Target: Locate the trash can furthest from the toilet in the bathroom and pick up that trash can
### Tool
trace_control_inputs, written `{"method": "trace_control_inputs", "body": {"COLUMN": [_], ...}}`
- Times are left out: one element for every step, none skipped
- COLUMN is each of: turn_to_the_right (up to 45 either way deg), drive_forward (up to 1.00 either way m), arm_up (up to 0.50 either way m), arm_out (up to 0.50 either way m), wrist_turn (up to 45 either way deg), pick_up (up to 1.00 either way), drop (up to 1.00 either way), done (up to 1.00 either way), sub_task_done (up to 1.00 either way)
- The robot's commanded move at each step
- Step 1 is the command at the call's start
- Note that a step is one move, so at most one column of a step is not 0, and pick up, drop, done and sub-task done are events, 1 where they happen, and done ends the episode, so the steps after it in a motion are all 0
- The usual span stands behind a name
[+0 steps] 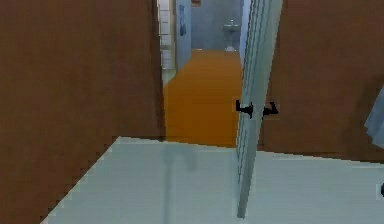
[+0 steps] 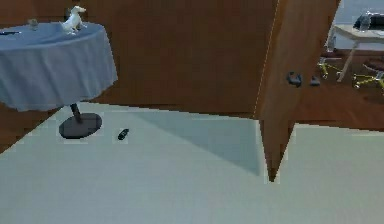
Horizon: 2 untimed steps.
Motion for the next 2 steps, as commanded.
{"method": "trace_control_inputs", "body": {"turn_to_the_right": [-3.0, 0.0], "drive_forward": [0.00, 1.00], "arm_up": [0.00, 0.00], "arm_out": [0.00, 0.00], "wrist_turn": [0.0, 0.0], "pick_up": [0.00, 0.00], "drop": [0.00, 0.00], "done": [0.00, 0.00], "sub_task_done": [0.00, 0.00]}}
